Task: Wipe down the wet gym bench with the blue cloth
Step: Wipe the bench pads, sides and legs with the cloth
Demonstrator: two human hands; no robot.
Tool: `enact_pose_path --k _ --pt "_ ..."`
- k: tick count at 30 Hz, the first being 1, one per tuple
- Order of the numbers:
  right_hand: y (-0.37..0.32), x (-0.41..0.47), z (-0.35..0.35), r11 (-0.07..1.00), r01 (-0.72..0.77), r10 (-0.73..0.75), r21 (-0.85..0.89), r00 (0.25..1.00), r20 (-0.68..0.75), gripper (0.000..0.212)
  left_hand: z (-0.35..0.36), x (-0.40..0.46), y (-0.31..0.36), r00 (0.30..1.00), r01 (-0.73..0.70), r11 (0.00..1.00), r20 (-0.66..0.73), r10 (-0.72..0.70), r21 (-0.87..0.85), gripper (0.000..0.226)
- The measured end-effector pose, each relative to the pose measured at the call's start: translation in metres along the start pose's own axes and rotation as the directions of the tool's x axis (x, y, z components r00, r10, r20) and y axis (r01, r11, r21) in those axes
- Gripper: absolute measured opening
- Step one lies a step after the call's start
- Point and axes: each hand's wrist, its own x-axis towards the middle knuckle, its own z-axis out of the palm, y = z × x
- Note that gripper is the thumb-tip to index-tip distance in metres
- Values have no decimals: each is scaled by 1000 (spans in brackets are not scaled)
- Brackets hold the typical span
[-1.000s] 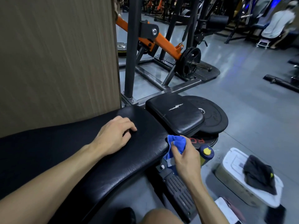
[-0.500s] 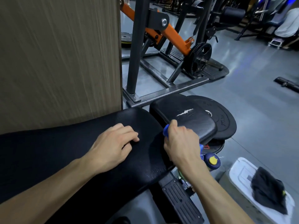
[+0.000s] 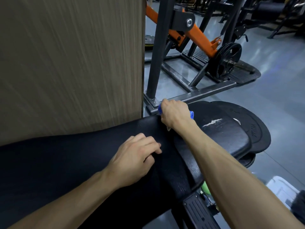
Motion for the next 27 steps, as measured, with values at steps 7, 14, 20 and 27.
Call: enact_pose_path --k 7,14,20,27 --pt "16 -11 13 891 86 11 445 978 -210 28 -4 0 1 1000 9 1000 17 -10 16 27" --pt "64 -122 12 -9 71 452 997 890 -60 9 -7 -3 10 1000 14 998 24 -15 61 26" --pt "130 -219 27 -392 356 842 848 509 176 27 -12 2 19 998 24 996 59 -29 87 27" --pt "85 -249 57 -153 189 933 970 350 79 40 -2 4 28 996 16 991 85 -27 132 43"
